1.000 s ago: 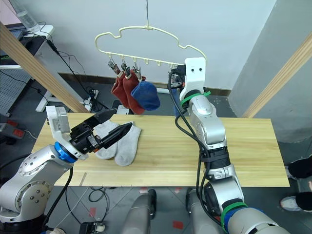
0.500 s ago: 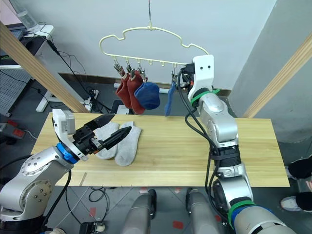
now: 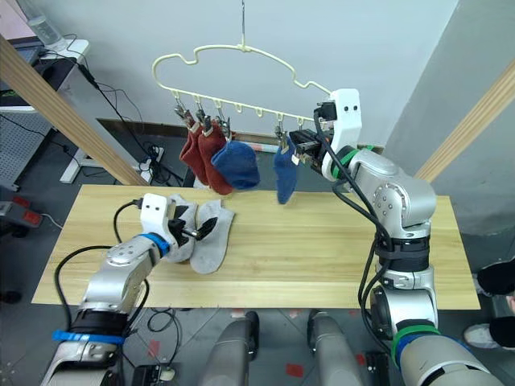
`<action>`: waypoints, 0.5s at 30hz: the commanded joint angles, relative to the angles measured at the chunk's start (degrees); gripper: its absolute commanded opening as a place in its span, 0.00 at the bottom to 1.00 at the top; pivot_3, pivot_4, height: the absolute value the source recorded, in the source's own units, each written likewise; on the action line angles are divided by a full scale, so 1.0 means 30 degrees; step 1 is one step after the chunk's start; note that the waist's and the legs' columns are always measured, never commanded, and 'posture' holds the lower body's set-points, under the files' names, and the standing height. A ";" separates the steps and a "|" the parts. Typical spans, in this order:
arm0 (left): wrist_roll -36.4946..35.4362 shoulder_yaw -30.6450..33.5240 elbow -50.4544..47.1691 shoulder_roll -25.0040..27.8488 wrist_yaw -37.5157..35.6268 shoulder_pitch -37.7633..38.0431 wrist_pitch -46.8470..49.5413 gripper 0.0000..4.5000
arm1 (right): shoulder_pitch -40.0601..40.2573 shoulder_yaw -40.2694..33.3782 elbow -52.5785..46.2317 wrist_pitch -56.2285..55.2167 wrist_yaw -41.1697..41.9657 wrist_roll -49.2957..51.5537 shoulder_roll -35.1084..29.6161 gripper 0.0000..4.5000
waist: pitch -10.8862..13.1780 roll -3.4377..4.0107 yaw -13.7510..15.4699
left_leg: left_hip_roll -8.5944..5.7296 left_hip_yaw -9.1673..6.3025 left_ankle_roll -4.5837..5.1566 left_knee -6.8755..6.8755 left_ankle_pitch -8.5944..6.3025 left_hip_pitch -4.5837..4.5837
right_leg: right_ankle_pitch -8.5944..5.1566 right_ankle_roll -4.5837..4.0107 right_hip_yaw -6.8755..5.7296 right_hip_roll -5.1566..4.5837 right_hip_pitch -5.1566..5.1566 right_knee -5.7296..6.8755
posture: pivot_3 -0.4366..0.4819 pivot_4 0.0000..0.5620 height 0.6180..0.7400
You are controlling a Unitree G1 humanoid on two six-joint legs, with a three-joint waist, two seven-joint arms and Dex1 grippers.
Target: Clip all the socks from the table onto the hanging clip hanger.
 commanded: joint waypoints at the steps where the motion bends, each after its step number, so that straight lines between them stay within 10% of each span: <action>1: 0.0501 -0.0212 0.0490 0.0018 -0.0526 -0.0343 -0.0379 1.00 | -0.0096 0.0135 -0.0820 0.0045 -0.0103 0.0160 -0.0211 0.01 | 0.0000 0.0000 -0.0056 | 0.0001 0.0004 0.0002 0.0000 -0.0001 -0.0003 | 0.0001 0.0001 0.0006 0.0000 0.0001 -0.0008 | 0.46 0.65 1.00; 15: 0.3088 -0.1818 0.3795 -0.0717 -0.0899 -0.1385 -0.1465 0.91 | 0.0051 0.0018 -0.1323 0.0353 -0.0946 0.0323 0.0091 0.01 | 0.0000 0.0000 -0.0383 | 0.0000 -0.0005 0.0007 0.0014 -0.0002 -0.0001 | 0.0004 0.0006 0.0004 -0.0002 0.0008 0.0001 | 0.43 0.65 1.00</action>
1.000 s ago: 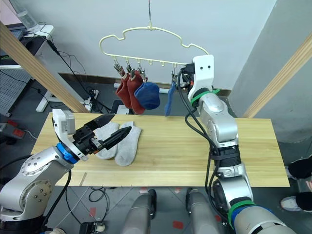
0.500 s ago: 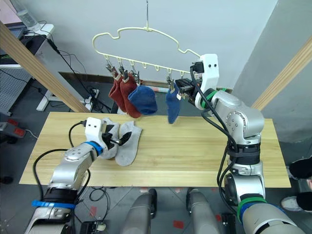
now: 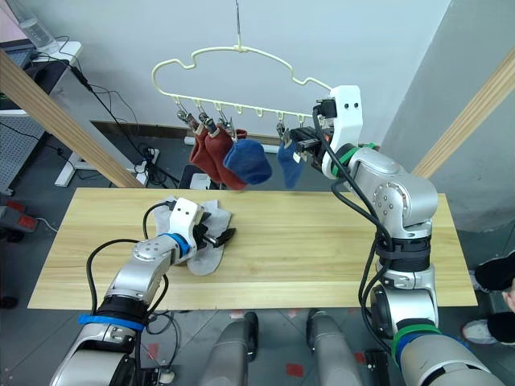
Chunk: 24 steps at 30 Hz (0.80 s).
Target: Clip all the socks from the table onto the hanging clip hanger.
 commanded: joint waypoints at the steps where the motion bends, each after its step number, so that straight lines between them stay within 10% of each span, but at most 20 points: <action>1: 0.0034 0.0016 0.0133 -0.0280 -0.0253 0.0189 0.0172 0.87 | 0.0042 -0.0108 -0.0933 0.0365 -0.0258 0.0364 0.0023 0.01 | 0.0000 0.0000 -0.0023 | 0.0001 0.0002 0.0000 0.0000 0.0000 0.0000 | 0.0001 0.0001 0.0003 0.0000 0.0000 0.0000 | 0.43 0.65 1.00; 16: -0.0772 0.0539 -0.2458 -0.0335 -0.1455 0.1447 0.1053 0.04 | -0.0236 -0.0412 -0.0289 0.0608 -0.0138 0.0407 -0.0256 0.01 | 0.0000 0.0001 -0.0065 | 0.0010 -0.0008 0.0000 0.0003 0.0000 0.0006 | 0.0000 0.0001 -0.0002 -0.0004 0.0008 0.0004 | 0.43 0.68 1.00; 24: -0.2146 0.0439 -0.7993 -0.0292 -0.3228 0.2295 0.1135 0.00 | -0.1248 -0.2473 0.1064 0.3296 -0.0551 0.2117 -0.0378 0.01 | 0.0004 0.0002 -0.0042 | 0.0025 -0.0016 0.0001 0.0007 0.0001 0.0003 | 0.0000 0.0000 0.0002 -0.0027 0.0014 0.0004 | 0.42 0.69 1.00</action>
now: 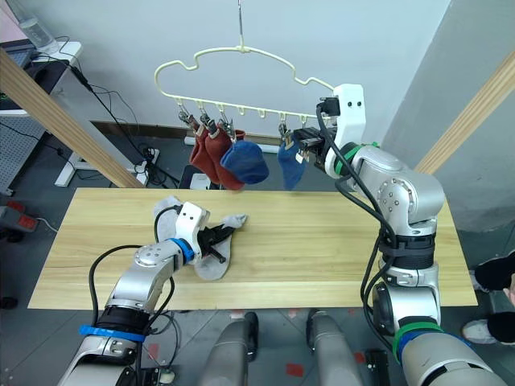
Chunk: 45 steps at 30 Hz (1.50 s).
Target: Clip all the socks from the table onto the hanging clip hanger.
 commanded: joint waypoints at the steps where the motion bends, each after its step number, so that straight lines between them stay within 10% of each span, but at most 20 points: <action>1: -0.0915 0.0025 -0.2822 -0.0037 -0.0847 0.0148 -0.0630 0.00 | -0.0514 -0.1356 0.0422 0.1582 -0.0355 0.1089 -0.0076 0.01 | 0.0000 0.0000 -0.0006 | 0.0002 0.0000 0.0000 0.0000 0.0000 0.0000 | 0.0000 0.0000 -0.0002 0.0000 0.0003 -0.0004 | 0.42 0.69 1.00; 17: 0.0463 -0.1267 -0.4152 -0.1427 -0.1254 -0.1114 -0.9452 0.00 | -0.2923 -0.8142 0.1873 0.9386 -0.3293 0.4010 0.2734 0.01 | 0.0006 0.0010 -0.0019 | -0.0031 0.0004 0.0037 -0.0011 -0.0022 -0.0005 | 0.0000 -0.0002 -0.0006 0.0013 0.0023 -0.0055 | 0.41 0.68 1.00; 39: 0.0681 -0.1419 -0.3135 -0.1631 -0.0805 -0.1948 -1.1239 0.00 | -0.2238 -0.8033 0.1774 0.9386 -0.7068 0.8320 0.3326 0.01 | 0.0006 0.0010 -0.0050 | -0.0027 0.0009 0.0061 -0.0011 -0.0035 -0.0012 | -0.0001 0.0000 -0.0004 0.0017 0.0023 -0.0063 | 0.42 0.65 1.00; 45: 0.0781 -0.1652 -0.3237 -0.1779 -0.0719 -0.1978 -1.1062 0.00 | -0.1988 -0.7322 0.1331 0.9386 -0.6879 0.8833 0.2829 0.48 | 0.0007 0.0012 -0.0074 | -0.0026 0.0013 0.0063 -0.0013 -0.0036 -0.0016 | -0.0001 0.0000 -0.0002 0.0019 0.0017 -0.0065 | 0.41 0.65 1.00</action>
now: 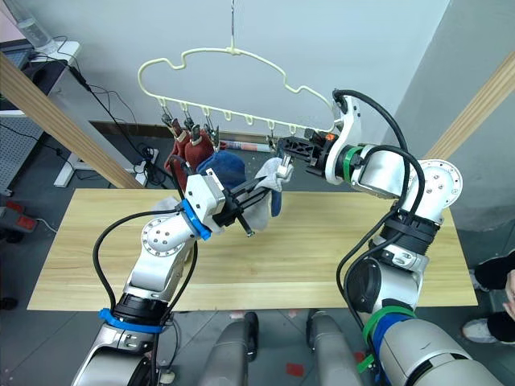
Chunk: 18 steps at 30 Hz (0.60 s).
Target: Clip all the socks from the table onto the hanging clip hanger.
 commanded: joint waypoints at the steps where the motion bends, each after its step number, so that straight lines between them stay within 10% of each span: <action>1: 0.0110 -0.0303 -0.0584 -0.0244 0.0228 -0.0156 -0.0178 0.00 | -0.0124 0.0265 -0.0780 0.0141 0.0231 0.0652 -0.0306 0.55 | 0.0002 0.0004 -0.0019 | 0.0000 0.0006 0.0000 0.0001 0.0000 -0.0004 | 0.0000 0.0000 0.0004 0.0000 -0.0009 0.0005 | 0.41 0.65 1.00; 8: -0.0294 -0.0525 -0.0720 -0.0604 0.0226 -0.0494 0.1590 0.16 | 0.0897 0.0436 -0.3304 0.0141 0.0550 0.1516 -0.1895 1.00 | 0.0004 0.0007 0.0004 | -0.0002 -0.0010 0.0000 0.0001 0.0000 -0.0009 | 0.0000 0.0001 -0.0009 0.0021 -0.0008 0.0006 | 0.40 0.66 1.00; 18: -0.3250 0.0297 -0.1325 -0.0719 -0.0225 -0.0387 0.7957 0.75 | 0.4964 0.2582 -0.9471 -0.1724 0.1602 0.0922 -0.5104 1.00 | 0.0014 0.0023 -0.0581 | -0.0011 0.0015 0.0026 0.0016 -0.0015 -0.0005 | -0.0001 0.0012 0.0017 0.0034 -0.0004 -0.0005 | 0.36 0.68 1.00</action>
